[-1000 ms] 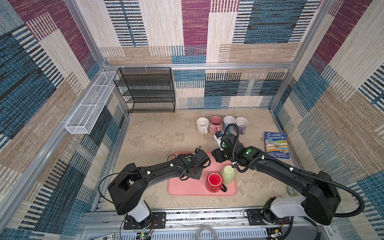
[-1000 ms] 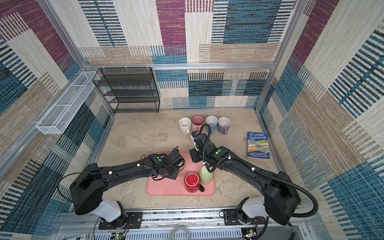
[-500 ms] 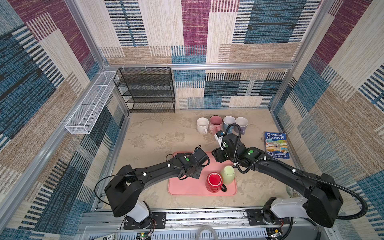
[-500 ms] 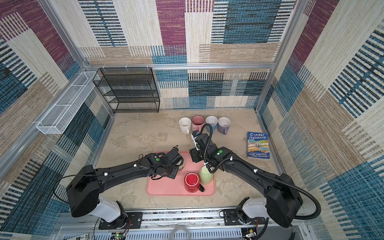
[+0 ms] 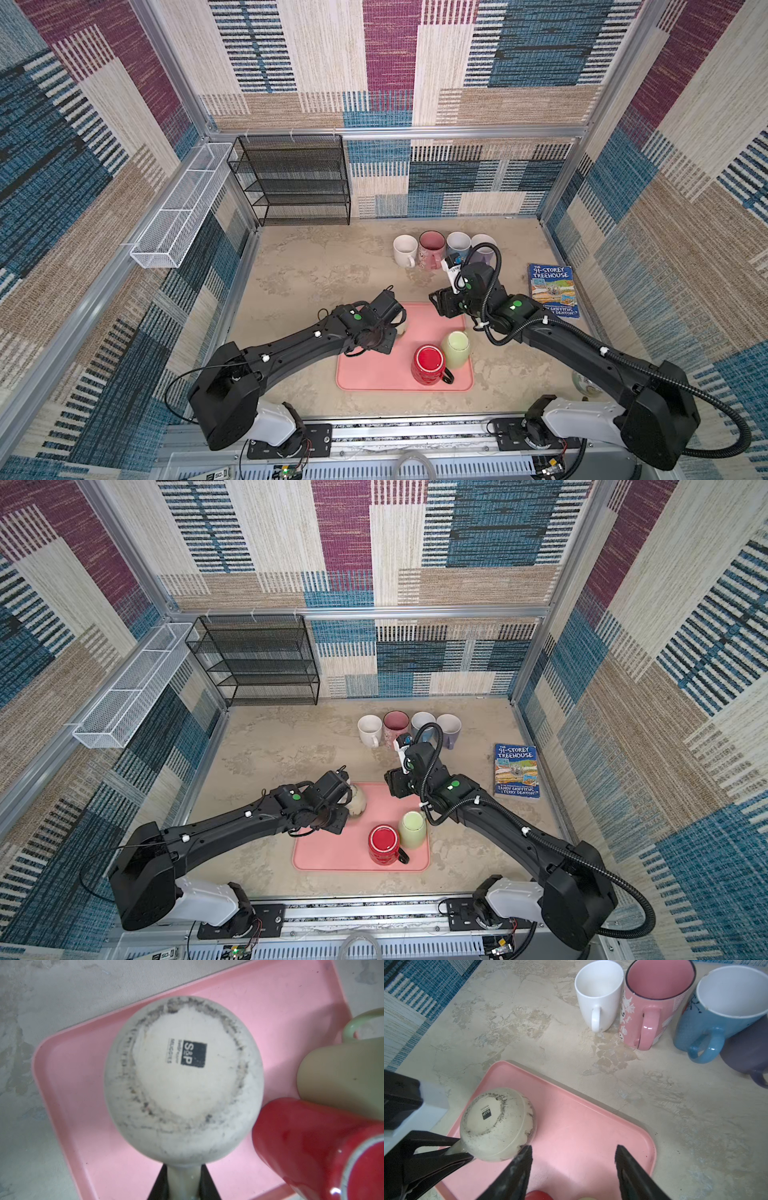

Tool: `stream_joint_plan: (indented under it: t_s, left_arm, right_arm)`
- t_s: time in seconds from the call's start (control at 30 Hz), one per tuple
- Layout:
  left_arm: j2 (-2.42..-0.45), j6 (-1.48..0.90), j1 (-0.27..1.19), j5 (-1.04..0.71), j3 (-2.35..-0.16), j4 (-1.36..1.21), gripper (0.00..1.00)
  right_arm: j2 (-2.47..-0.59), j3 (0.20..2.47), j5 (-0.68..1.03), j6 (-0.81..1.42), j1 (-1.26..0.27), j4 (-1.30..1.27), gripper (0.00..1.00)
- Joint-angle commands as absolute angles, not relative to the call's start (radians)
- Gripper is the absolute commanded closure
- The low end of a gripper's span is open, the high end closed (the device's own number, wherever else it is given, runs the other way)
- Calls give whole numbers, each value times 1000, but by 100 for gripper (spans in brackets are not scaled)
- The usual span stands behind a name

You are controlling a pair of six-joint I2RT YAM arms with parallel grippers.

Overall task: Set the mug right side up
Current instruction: 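Lift the cream mug off the tray with the left gripper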

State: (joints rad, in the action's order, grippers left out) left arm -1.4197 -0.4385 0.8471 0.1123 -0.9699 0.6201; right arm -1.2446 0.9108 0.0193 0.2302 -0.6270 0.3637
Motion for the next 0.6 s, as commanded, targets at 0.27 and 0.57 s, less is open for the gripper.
stream_joint_plan:
  t_s: [0.27, 0.57]
  left_arm:
    - [-1286, -452, 692, -102, -887, 398, 100]
    - [-1228, -580, 557, -319, -776, 147, 100]
  right_arm:
    - [-1206, 848, 220, 287, -563, 246, 34]
    - [-1192, 783, 427, 342, -506, 158, 34]
